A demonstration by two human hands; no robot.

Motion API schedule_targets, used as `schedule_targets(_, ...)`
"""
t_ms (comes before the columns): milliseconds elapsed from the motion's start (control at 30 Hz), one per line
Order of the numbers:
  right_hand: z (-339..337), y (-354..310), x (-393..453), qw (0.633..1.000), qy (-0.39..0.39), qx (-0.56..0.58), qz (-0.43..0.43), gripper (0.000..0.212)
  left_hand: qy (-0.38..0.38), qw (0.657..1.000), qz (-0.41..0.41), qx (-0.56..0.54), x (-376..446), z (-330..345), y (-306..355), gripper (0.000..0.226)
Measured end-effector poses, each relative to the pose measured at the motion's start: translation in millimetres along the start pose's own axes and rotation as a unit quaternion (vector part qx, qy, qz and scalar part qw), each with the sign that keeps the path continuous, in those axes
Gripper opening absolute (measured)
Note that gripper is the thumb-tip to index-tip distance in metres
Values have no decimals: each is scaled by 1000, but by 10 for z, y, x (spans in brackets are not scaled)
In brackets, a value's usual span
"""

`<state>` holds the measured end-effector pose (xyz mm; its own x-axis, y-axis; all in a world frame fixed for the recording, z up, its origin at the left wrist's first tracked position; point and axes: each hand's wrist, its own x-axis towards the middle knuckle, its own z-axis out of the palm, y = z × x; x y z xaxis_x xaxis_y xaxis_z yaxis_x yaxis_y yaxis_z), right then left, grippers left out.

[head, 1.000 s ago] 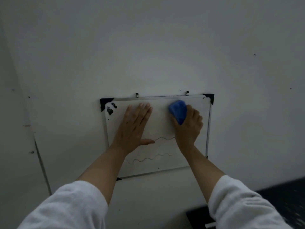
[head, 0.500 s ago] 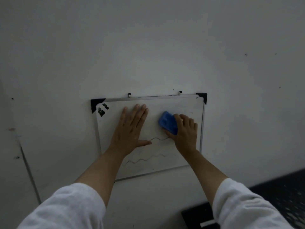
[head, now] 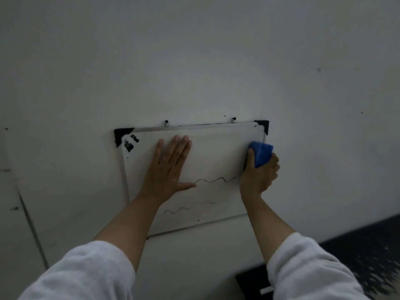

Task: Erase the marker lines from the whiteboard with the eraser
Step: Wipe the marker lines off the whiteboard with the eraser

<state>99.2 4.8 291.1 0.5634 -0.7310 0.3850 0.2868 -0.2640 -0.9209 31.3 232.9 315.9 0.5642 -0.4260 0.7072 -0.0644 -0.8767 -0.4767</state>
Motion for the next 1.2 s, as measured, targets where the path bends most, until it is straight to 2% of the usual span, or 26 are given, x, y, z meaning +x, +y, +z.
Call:
schedule_targets(33, -10, -65, -50, 1000, 13, -8, 10, 73, 0, 1000, 0, 1, -1, -4, -1, 116)
schedule_targets(100, -18, -6, -136, 988, -18, -62, -138, 71, 1, 1000, 1, -1, 5, -1, -9, 116)
schedule_targets(133, -26, 79, -165, 967, -49, -96, -233, 68, 2, 1000, 2, -3, 6, 3, -14, 117)
schedule_targets(200, -70, 169, -66, 939, -70, -127, -313, 66, 2, 1000, 4, -2, 3, 11, -22, 116)
schedule_targets(233, -64, 152, 20, 950, -54, -115, -285, 66, 3, 1000, 5, -1, 0, 9, -23, 116)
schedule_targets(300, -33, -38, 160, 994, -6, -26, -103, 70, 4, 1000, 4, -2, -2, 4, -19, 115)
schedule_targets(333, -9, -154, 194, 1000, 11, 1, -15, 70, 3, 1000, 3, -3, -1, -3, -16, 115)
schedule_targets(367, 4, -258, 175, 1000, 17, 10, 19, 70, 1, 1000, 2, -4, 2, -8, -14, 115)
schedule_targets(400, 21, -313, 130, 1000, 20, -12, -11, 70, 0, 1000, 2, -6, 5, -11, -14, 115)
schedule_targets(500, 34, -247, -6, 974, -13, -77, -212, 70, 1, 1000, 6, -14, 5, -13, -27, 112)
schedule_targets(533, 24, -220, 37, 972, -21, -75, -223, 70, 4, 1000, 8, -15, 4, -16, -34, 111)
schedule_targets(567, 28, -224, 103, 982, -20, -46, -184, 71, 5, 1000, 11, -16, -1, -21, -43, 110)
schedule_targets(633, 66, -322, 195, 999, 14, 28, -10, 71, 9, 1000, 22, -17, -12, -27, -66, 108)
schedule_targets(667, 74, -403, 164, 998, 23, 32, 39, 71, 11, 999, 29, -18, -20, -35, -81, 107)
schedule_targets(700, 78, -461, 91, 999, 27, 3, 25, 72, 13, 999, 35, -20, -27, -45, -96, 105)
schedule_targets(767, 91, -432, -85, 987, 3, -65, -144, 72, 21, 998, 44, -28, -48, -61, -132, 101)
schedule_targets(833, 102, -256, -150, 932, -42, -120, -338, 67, 28, 998, 48, -31, -88, -67, -169, 98)
schedule_targets(867, 87, -192, -120, 906, -57, -136, -396, 65, 27, 998, 48, -31, -118, -73, -184, 98)
schedule_targets(900, 84, -153, -75, 894, -62, -142, -420, 64, 25, 998, 46, -31, -150, -78, -201, 98)
schedule_targets(933, 92, -147, -51, 902, -58, -134, -407, 64, 24, 998, 44, -30, -182, -83, -220, 99)
schedule_targets(967, 104, -193, -63, 927, -46, -113, -355, 67, 23, 998, 42, -29, -212, -92, -240, 99)
schedule_targets(1033, 178, -331, -168, 982, -18, -42, -183, 74, 23, 999, 38, -31, -269, -120, -286, 103)
schedule_targets(1067, 211, -396, -261, 991, -5, -31, -132, 75, 23, 999, 35, -31, -295, -140, -315, 104)
schedule_targets(1100, 235, -421, -351, 987, 9, -50, -150, 73, 24, 999, 31, -29, -317, -157, -347, 106)
schedule_targets(1133, 267, -374, -430, 971, 9, -83, -225, 70, 24, 999, 27, -25, -338, -168, -384, 108)
schedule_targets(1200, 277, -181, -520, 887, -29, -140, -439, 62, 18, 1000, 18, -15, -386, -181, -464, 112)
